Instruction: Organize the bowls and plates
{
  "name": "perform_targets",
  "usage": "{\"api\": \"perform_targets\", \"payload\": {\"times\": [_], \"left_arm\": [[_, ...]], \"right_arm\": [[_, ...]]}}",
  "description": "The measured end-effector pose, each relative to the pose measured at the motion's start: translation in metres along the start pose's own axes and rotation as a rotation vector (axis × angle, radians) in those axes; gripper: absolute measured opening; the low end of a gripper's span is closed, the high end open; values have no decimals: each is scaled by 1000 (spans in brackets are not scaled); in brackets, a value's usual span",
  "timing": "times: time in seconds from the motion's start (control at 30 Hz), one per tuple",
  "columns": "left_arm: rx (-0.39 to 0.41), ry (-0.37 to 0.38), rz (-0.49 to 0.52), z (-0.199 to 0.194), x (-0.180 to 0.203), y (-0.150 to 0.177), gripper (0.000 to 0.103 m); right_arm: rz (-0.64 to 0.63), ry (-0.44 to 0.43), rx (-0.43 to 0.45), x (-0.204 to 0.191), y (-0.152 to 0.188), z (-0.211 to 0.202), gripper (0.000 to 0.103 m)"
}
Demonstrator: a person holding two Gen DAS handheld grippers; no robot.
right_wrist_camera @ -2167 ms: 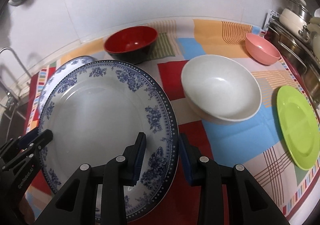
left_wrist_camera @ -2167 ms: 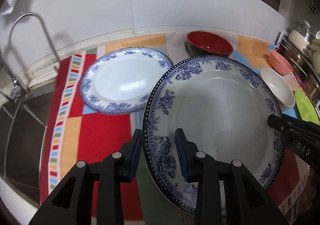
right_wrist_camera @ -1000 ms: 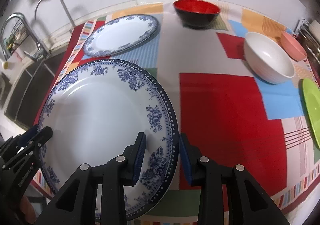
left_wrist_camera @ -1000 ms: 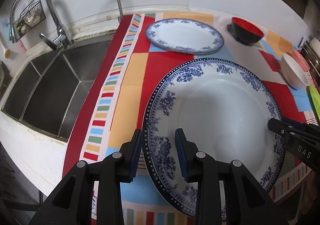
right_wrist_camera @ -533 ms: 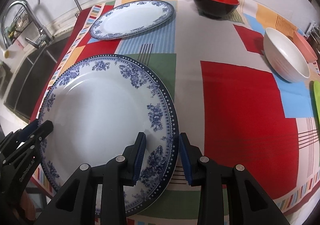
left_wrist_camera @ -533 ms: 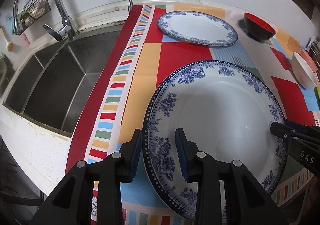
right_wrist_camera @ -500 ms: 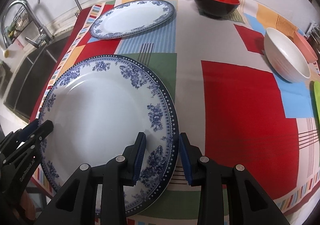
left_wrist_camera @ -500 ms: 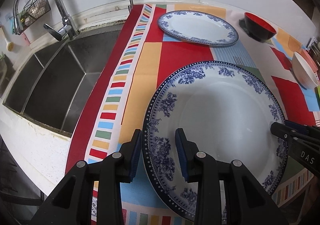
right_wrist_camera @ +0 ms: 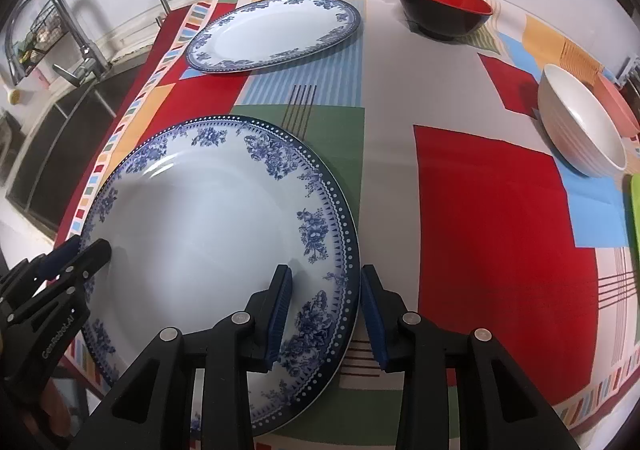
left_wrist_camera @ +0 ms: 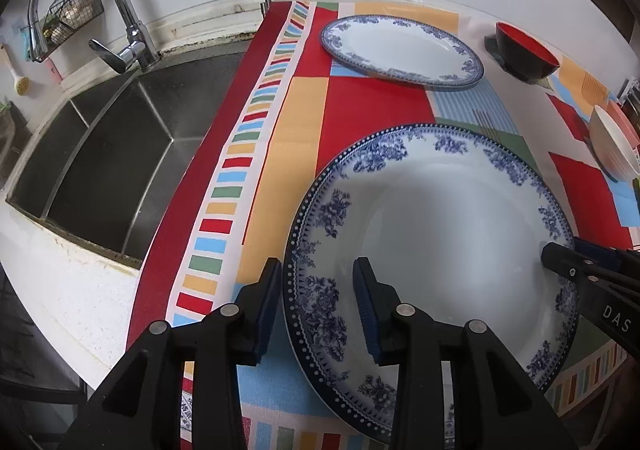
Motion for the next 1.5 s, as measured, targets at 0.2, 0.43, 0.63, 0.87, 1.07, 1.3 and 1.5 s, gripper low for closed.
{"api": "perform_targets", "payload": {"times": [0.2,0.43,0.63,0.87,1.07,1.3,1.5], "left_arm": [[64,-16,-34,-21,-4,-8,64],[165,-38,-43,-47,-5,-31,77],[241,-40,-25,-62,-10,-55,81],[334,-47,-4,-68,-17,-84,86],[362,-40,8,-61,-20,-111,87],[380,-58,39,-38,-15,-141,87],[374,-62,65,-11,-7,-172,87]], "right_arm": [[-21,6,38,3,-3,-10,50],[-51,3,141,4,-17,-35,57],[-48,-18,199,1,-36,-48,57],[-51,-31,278,-9,-65,-61,57],[-71,-32,317,-17,-93,-60,57],[-65,-15,335,-13,-127,-45,57],[-49,9,339,-4,-156,-27,57]]}}
Point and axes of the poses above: each gripper's, at about its wrist camera, not at the fingertips, and z roughly the way its jaws point, x to its right, y to its underside, the point moved 1 cm from there along z, roughly the way its jaws point, and after that the axes turned 13 degrees about -y, right-handed, at the moved point
